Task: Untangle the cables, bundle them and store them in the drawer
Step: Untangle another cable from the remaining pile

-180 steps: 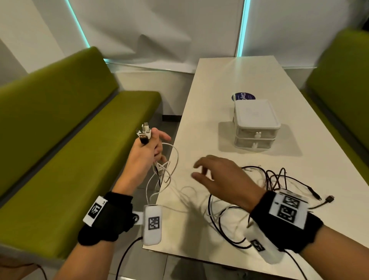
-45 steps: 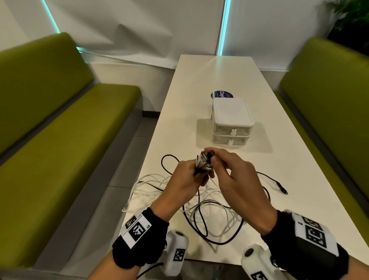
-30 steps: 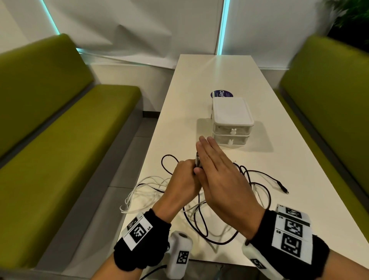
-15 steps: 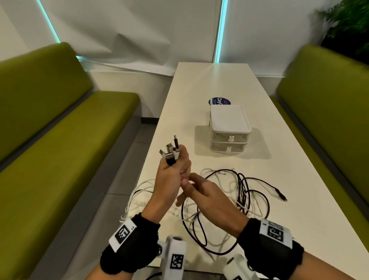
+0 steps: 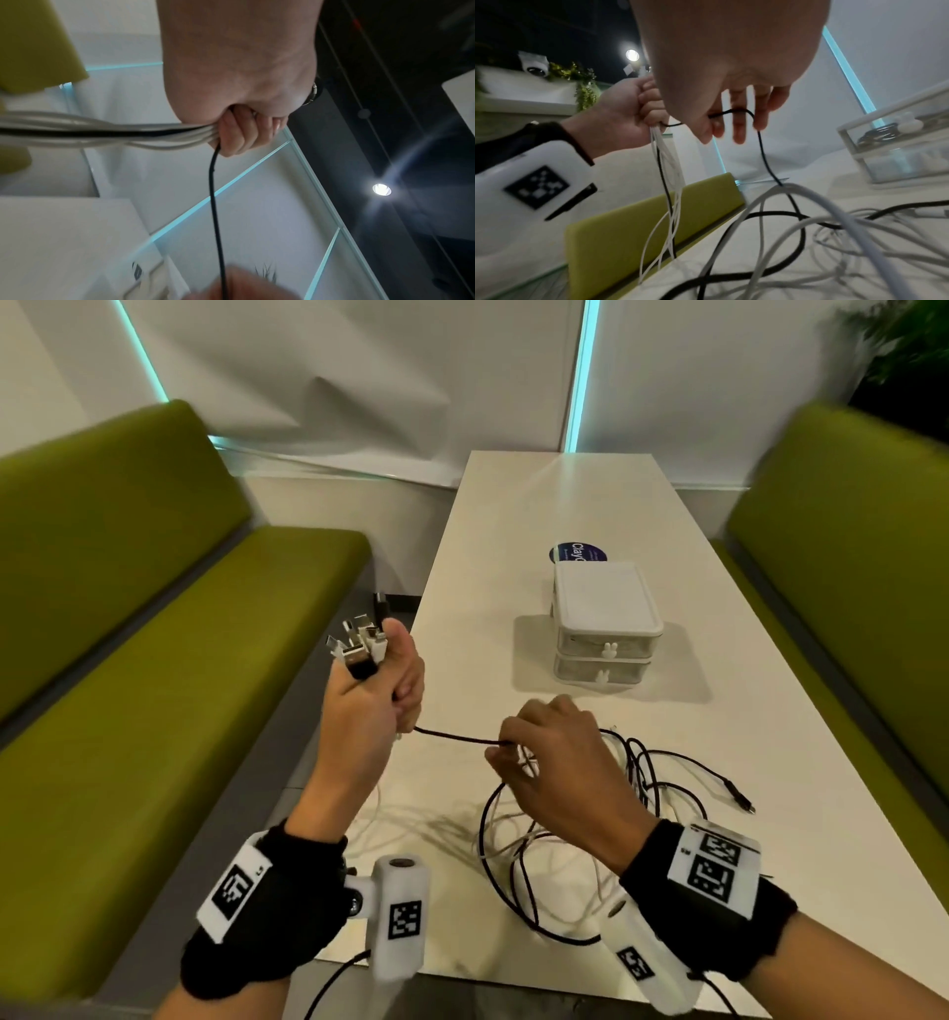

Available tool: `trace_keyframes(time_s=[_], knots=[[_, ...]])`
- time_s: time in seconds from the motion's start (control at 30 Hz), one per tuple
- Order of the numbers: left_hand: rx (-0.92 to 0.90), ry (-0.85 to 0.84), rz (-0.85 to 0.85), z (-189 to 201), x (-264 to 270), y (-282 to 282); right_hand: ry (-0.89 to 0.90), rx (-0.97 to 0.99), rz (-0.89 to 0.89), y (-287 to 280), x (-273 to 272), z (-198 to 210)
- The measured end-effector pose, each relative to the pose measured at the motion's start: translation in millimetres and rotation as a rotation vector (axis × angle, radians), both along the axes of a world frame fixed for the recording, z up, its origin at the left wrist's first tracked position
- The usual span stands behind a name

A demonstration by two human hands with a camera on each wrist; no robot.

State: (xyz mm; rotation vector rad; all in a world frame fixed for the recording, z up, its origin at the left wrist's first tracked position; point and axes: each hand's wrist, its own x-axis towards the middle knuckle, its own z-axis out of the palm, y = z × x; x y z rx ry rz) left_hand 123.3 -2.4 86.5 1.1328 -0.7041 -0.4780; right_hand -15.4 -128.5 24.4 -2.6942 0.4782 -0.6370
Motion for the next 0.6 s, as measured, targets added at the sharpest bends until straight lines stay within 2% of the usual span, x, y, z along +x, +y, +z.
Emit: trace_keyframes(time_s=[0.1,0.17,0.23,0.33,0.4,0.5,0.6], knots=[[-0.041,-0.002,0.107,7.2,4.1,5.8,-0.027,-0.018,-0.161,-14.2,-6.5,0.4],[-0.052,-0.049,0.162,9.2,8.2,7.1,0.002,0.058,-0.157,-21.6,-9.9,6.1],[0.018,-0.155,0.224,2.6,10.9,4.4,0.020,0.288,-0.103,-26.1,-11.4,14.5],[0.235,-0.500,0.318,-19.1,11.7,-4.1,-0.076,0.626,-0.064,-26.3,-11.2,29.7],[0.282,-0.649,0.260,-28.4,2.9,-8.1,-0.096,0.602,-0.036,-25.2,-10.7,35.4],[0.391,-0.787,0.079,-35.9,-18.1,-16.6,-0.005,0.379,-0.003,-21.2,-7.7,36.3],[0.577,-0.866,0.005,-40.0,-29.9,-22.8,0.010,0.358,0.003,-23.1,-7.7,36.0]])
